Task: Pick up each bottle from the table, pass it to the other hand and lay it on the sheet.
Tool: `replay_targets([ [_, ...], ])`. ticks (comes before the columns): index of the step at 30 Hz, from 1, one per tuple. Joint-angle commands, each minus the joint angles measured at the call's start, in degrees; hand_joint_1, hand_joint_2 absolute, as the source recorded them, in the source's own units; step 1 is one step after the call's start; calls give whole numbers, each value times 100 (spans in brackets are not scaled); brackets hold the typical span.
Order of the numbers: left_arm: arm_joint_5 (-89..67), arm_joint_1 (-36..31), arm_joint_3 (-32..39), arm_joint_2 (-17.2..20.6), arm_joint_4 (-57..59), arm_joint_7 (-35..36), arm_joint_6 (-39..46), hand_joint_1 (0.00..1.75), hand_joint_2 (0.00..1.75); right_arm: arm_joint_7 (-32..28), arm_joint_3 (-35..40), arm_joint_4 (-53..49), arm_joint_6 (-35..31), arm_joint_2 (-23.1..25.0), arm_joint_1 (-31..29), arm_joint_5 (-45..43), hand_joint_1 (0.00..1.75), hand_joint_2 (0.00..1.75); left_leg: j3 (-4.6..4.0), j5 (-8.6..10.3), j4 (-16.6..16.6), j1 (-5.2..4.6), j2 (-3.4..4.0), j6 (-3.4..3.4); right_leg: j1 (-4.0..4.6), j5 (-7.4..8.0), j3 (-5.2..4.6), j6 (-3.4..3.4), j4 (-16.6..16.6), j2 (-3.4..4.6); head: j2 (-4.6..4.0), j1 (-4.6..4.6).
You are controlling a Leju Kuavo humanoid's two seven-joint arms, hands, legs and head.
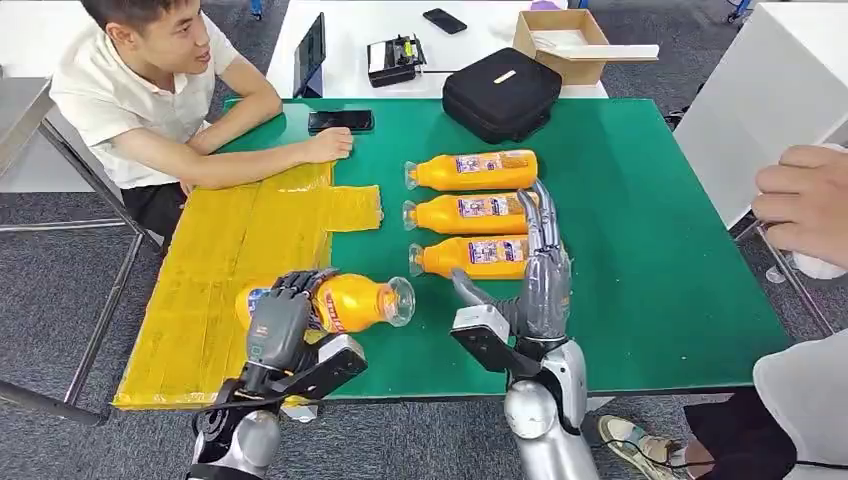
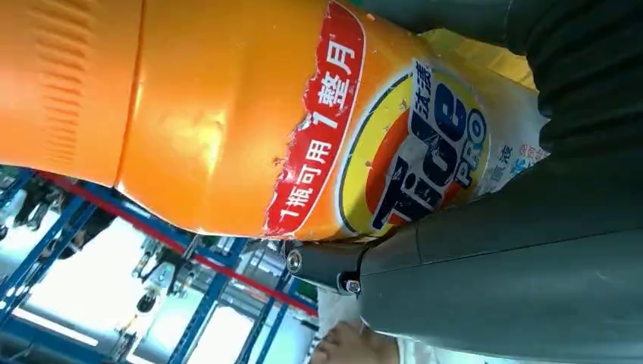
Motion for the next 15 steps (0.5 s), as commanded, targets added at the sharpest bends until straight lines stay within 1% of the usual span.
replay_targets([
  [1, -497, -541, 20, 332, 963, 340, -120, 175, 175, -173, -137, 22, 119, -53, -103, -267, 0, 175, 40, -9, -8, 6, 14, -1, 13, -7, 40, -35, -10, -1, 0, 0],
  [2, -485, -671, 120, 351, 1245, 364, -178, 175, 175, -231, -157, 42, 189, -49, -127, -358, 0, 175, 18, -1, -7, 1, 5, -1, 5, -2, 19, -19, -6, -3, 0, 0],
  [4, -437, -993, 330, 421, 1938, 378, -219, 175, 175, -280, -195, 201, 159, -72, -224, -347, 0, 175, 27, 1, -11, 3, 4, -2, 8, -1, 28, -25, -10, -6, 0, 0],
  [10, -437, -993, 330, 421, 1938, 378, -219, 175, 175, -280, -195, 201, 159, -72, -224, -347, 0, 175, 27, 1, -11, 3, 4, -2, 8, -1, 28, -25, -10, -6, 0, 0],
  [11, -429, -1065, 386, 430, 2108, 303, -139, 175, 175, -301, -205, 233, 140, -72, -239, -348, 0, 175, 28, 1, -11, 3, 5, -2, 8, -1, 29, -26, -11, -6, 0, 0],
  [12, -675, -1144, 363, 488, 2270, 447, -59, 175, 175, -334, -223, 257, 144, -72, -256, -403, 0, 175, 15, 2, -8, 1, 1, -1, 4, 0, 17, -15, -7, -6, 0, 0],
  [14, -1033, -1292, 322, 577, 2577, 594, 71, 175, 175, -414, -267, 270, 131, -60, -295, -485, 0, 175, 23, 1, -10, 3, 2, -1, 7, 0, 25, -21, -9, -6, 0, 0],
  [15, -2107, -1695, 16, 710, 3405, 1256, -23, 175, 175, -502, -248, 416, 254, -50, -380, -556, 0, 175, 26, 4, -13, 1, 3, -1, 5, 2, 26, -21, -11, -5, 0, 0],
])
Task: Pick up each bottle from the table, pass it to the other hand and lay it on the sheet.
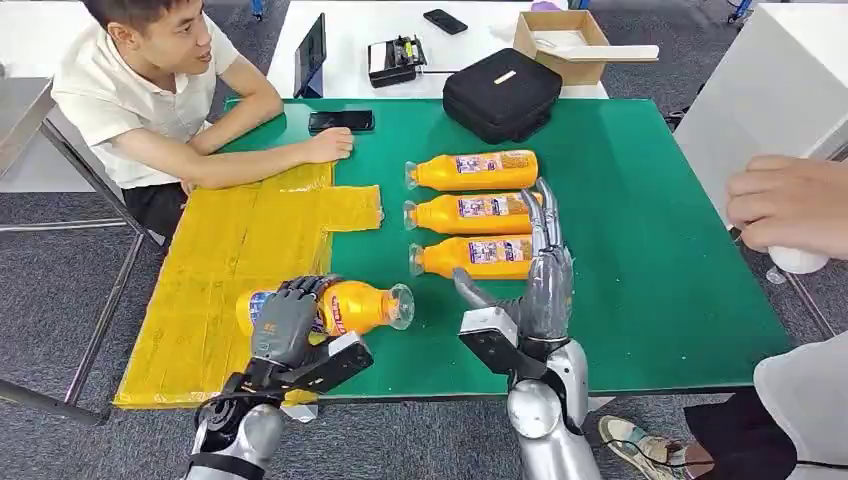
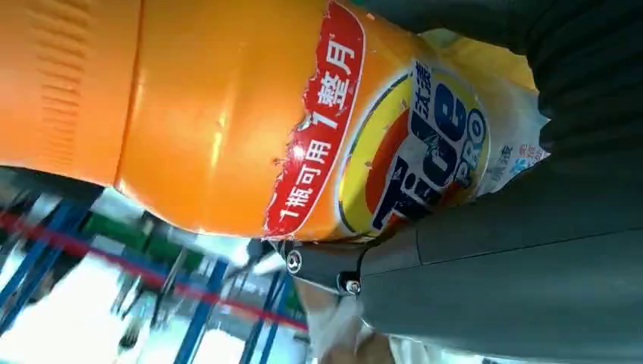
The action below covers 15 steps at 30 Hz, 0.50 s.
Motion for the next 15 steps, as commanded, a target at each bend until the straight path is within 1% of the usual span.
replay_targets([
  [1, -1946, -1865, 149, 674, 3728, 1289, -35, 175, 175, -449, -208, 654, 243, -31, -445, -434, 0, 175, 30, 1, -13, 1, 9, -1, 6, 2, 30, -23, -11, 0, 0, 0],
  [2, -1942, -1892, 181, 675, 3771, 1304, -38, 175, 175, -454, -200, 681, 243, -38, -456, -432, 0, 175, 19, 2, -9, 0, 6, -1, 3, 2, 21, -14, -7, 2, 0, 0],
  [3, -1952, -1922, 214, 673, 3828, 1311, -13, 175, 175, -454, -196, 705, 235, -40, -461, -431, 0, 175, 22, 4, -10, 3, 9, -3, 6, 3, 23, -19, -7, 1, 0, 0],
  [4, -1954, -1991, 341, 662, 3945, 1300, 10, 175, 175, -478, -188, 750, 219, -51, -468, -445, 0, 175, 32, 6, -11, 4, 10, 1, 9, 0, 35, -27, -10, -1, 0, 0],
  [5, -1876, -2009, 504, 632, 3974, 1248, -2, 175, 175, -505, -200, 753, 205, -57, -459, -474, 0, 175, 24, 7, -9, 3, 13, 1, 6, 3, 27, -17, -6, 6, 0, 0],
  [6, -1836, -2003, 599, 622, 3966, 1194, -58, 175, 175, -532, -217, 727, 205, -56, -436, -521, 0, 175, 39, 5, -13, 7, 21, 0, 12, 3, 41, -29, -12, 10, 0, 2],
  [8, -1936, -2036, 653, 655, 4049, 1273, -246, 175, 175, -573, -229, 698, 230, -62, -424, -552, 0, 175, 25, 6, -8, 3, 16, 1, 6, 4, 30, -15, -5, 12, 0, 0],
  [9, -2027, -2104, 667, 666, 4179, 1361, -393, 175, 175, -590, -240, 742, 263, -55, -454, -567, 0, 175, 38, 4, -11, 6, 28, 0, 11, 4, 41, -27, -9, 18, 0, 0],
  [10, -2068, -2154, 673, 672, 4288, 1373, -449, 175, 175, -596, -245, 801, 280, -52, -484, -570, 0, 175, 33, 5, -8, 5, 19, 1, 8, 3, 38, -20, -6, 12, 0, 0],
  [13, -2057, -2172, 701, 661, 4330, 1384, -465, 175, 175, -598, -248, 824, 285, -49, -495, -573, 0, 175, 44, 7, -8, 2, 15, 2, 4, 4, 50, -15, -4, 11, 0, 0],
  [15, -2057, -2196, 715, 642, 4389, 1388, -504, 175, 175, -599, -253, 898, 285, -40, -526, -575, 0, 175, 55, 8, -12, 3, 30, 1, 6, 10, 56, -20, -8, 24, 0, 0],
])
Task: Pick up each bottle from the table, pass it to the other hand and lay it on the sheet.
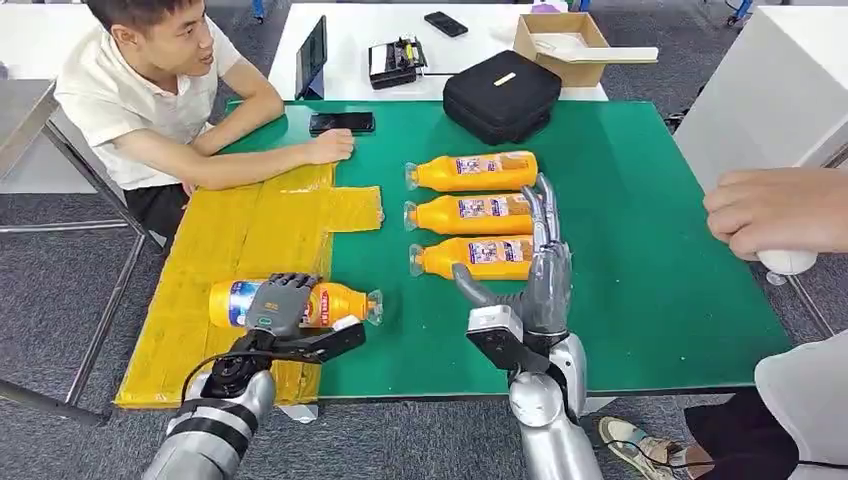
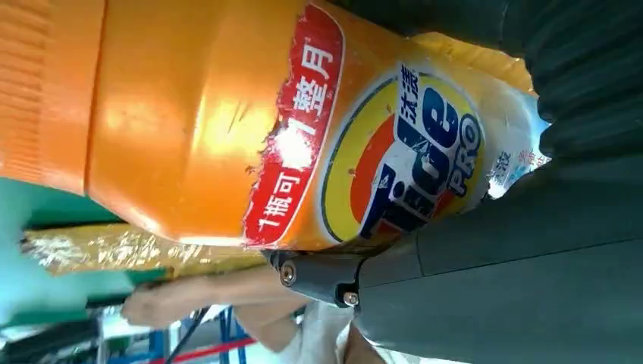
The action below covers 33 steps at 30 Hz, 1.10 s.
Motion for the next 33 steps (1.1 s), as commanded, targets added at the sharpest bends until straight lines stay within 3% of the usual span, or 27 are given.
replay_targets([
  [1, -57, -329, 326, 142, 1185, 91, -281, 175, 175, -48, -98, 652, 54, -44, -327, -14, 0, 175, 25, 0, -7, 0, 23, -1, 3, 6, 16, -14, -6, 18, 0, 0],
  [4, -81, -468, 380, 113, 1418, 205, -453, 175, 175, -64, -99, 806, 73, -19, -395, -24, 0, 175, 35, 3, -9, 3, 29, -2, 7, 10, 23, -20, -10, 20, 0, 0],
  [5, -61, -510, 423, 103, 1491, 232, -518, 124, 175, -64, -106, 858, 70, -16, -415, -24, 0, 175, 37, 7, -14, 4, 41, -3, 10, 17, 22, -30, -15, 28, 0, 0],
  [6, -57, -544, 448, 105, 1564, 242, -595, 7, 175, -70, -109, 915, 78, -15, -433, -30, 0, 175, 40, 8, -12, 2, 30, -7, 6, 15, 27, -25, -12, 21, 0, 0],
  [7, -59, -566, 465, 113, 1607, 260, -641, 0, 175, -79, -118, 943, 84, -13, -440, -40, 0, 175, 41, 10, -12, 2, 30, -8, 6, 15, 29, -27, -12, 20, 0, 0],
  [18, 75, -699, 511, 284, 2096, 54, -1278, 0, 175, -187, -127, 1274, 214, -9, -596, -203, 0, 175, 74, 16, -20, 2, 50, -12, 8, 28, 55, -41, -17, 39, 0, 0],
  [24, 205, -638, 449, 264, 2025, -165, -1207, 0, 175, -203, -107, 1302, 198, -56, -597, -206, 0, 175, 90, 11, -23, -2, 45, -11, 3, 22, 73, -36, -16, 35, 0, 0],
  [27, 386, -572, 471, 48, 1665, -277, -517, 0, 175, -197, -173, 1161, 163, -47, -496, -201, 0, 175, 91, 14, -30, 0, 57, -12, 7, 30, 71, -46, -24, 42, 0, 0],
  [28, 485, -450, 428, -84, 1241, -469, 56, 0, 175, -174, -211, 1072, 138, -25, -416, -179, 0, 175, 95, 8, -14, -3, 22, -11, 2, 14, 83, -28, -9, 16, 0, 0],
  [33, 711, 188, -75, -238, -817, -968, 679, 0, 175, -42, -148, 724, 151, -18, -202, -55, 0, 175, 72, 11, -4, 0, 6, -10, 4, 13, 63, -29, -5, -3, 0, 0],
])
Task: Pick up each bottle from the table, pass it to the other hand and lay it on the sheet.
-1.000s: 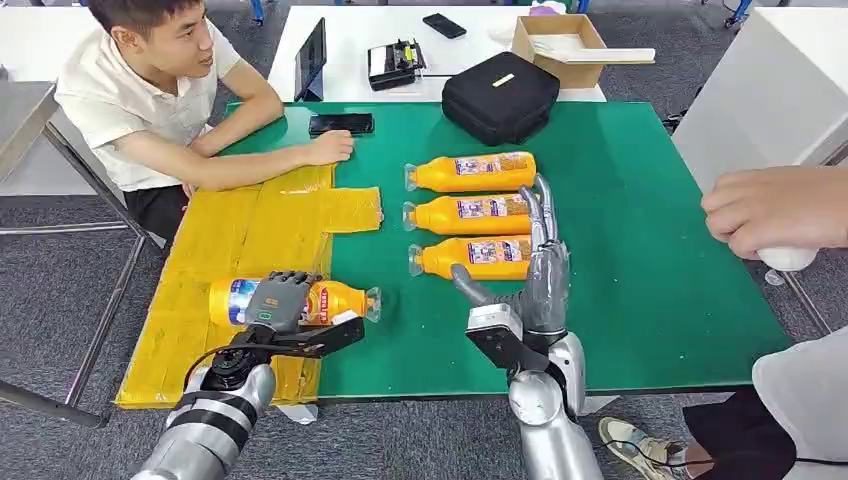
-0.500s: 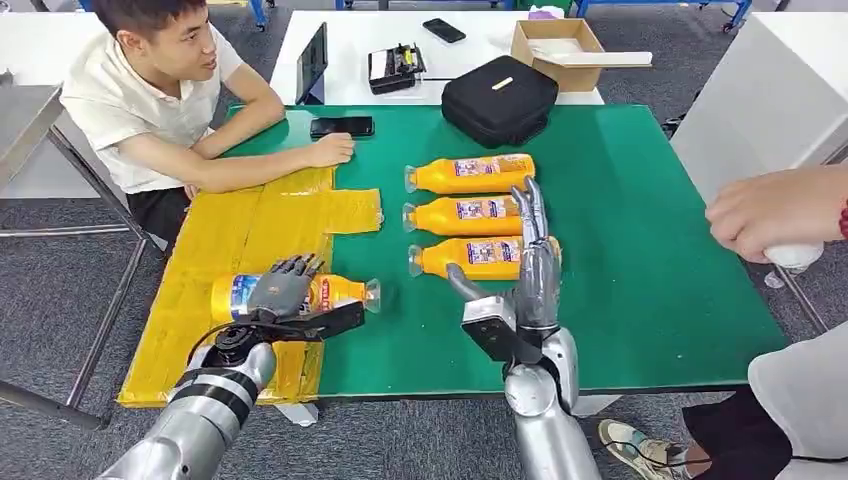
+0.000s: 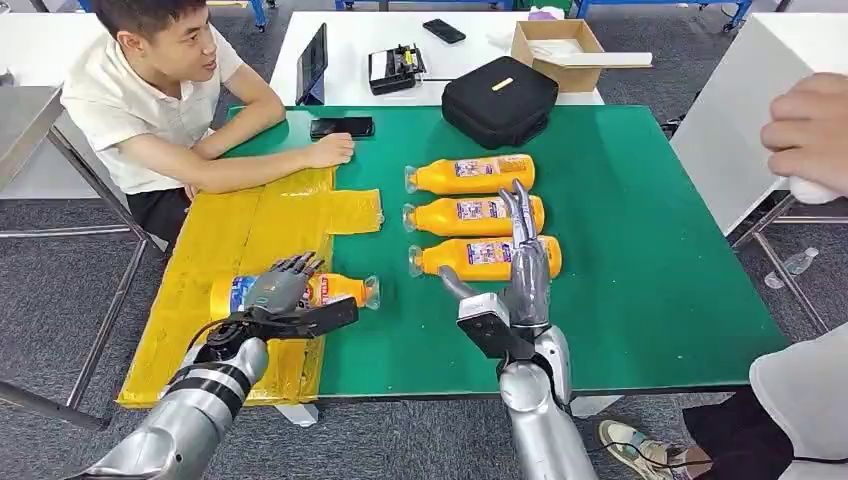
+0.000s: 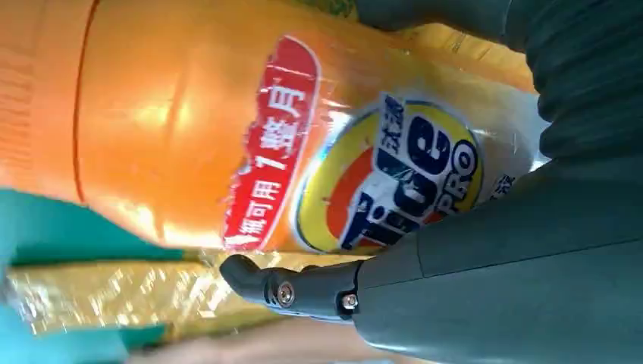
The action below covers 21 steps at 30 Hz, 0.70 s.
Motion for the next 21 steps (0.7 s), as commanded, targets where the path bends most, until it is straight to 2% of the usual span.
replay_targets([
  [1, 390, 1147, -498, -249, -2420, -631, 950, 0, 175, 172, -23, -164, -2, -69, 166, 138, 0, 175, -25, 4, 3, 3, 0, 4, 7, 3, -18, -21, -3, -11, 0, 0],
  [5, 434, 1347, -922, -189, -3211, -816, 1155, 0, 175, 241, 35, -264, 17, -79, 206, 143, 0, 175, -69, 4, 10, 4, 12, 7, 6, 6, -66, -10, 2, 3, 0, 2],
  [15, 489, 1368, -1199, -136, -3373, -829, 1232, 0, 175, 264, 68, -214, -8, -80, 181, 140, 0, 175, -96, 8, 5, 1, 12, 7, 4, 8, -93, -5, 0, 3, 0, 0],
  [21, 1196, 1881, -1391, -332, -4534, -1139, 1120, 0, 175, 304, 93, -402, -12, -68, 335, 190, 0, 175, -102, 5, 7, 4, 12, 8, 5, 6, -97, -6, -1, 2, 0, 2],
])
